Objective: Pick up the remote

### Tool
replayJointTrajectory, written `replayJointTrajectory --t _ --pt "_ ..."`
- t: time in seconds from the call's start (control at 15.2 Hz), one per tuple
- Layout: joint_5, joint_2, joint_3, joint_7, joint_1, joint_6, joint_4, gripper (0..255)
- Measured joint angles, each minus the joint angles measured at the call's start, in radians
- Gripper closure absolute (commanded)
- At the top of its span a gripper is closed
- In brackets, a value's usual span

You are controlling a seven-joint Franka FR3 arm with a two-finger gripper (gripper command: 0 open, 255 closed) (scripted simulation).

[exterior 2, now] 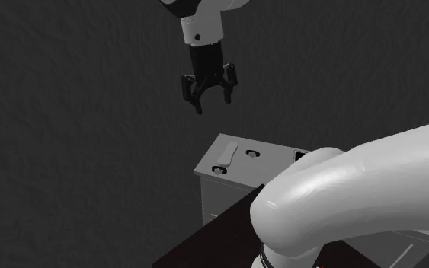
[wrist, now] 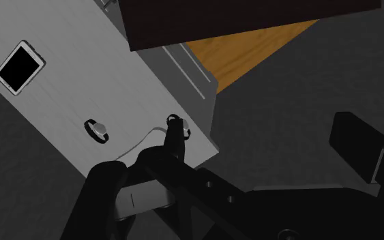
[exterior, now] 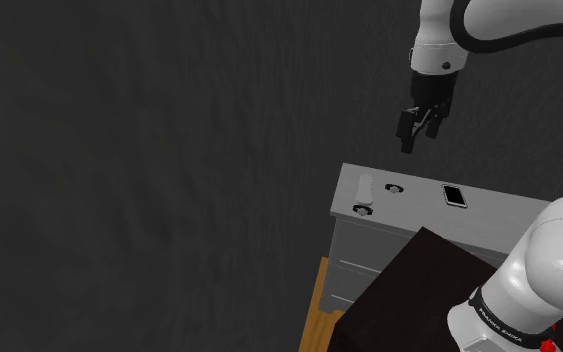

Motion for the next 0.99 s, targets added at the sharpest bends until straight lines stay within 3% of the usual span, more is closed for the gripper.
replayJointTrajectory --t 0.26,0.99 --pt "-0.005 0.050 -0.015 0.022 -0.019 0.073 -0.019 0" --pt "-0.016 0.348 -0.099 0.124 -0.112 0.446 -0.066 0"
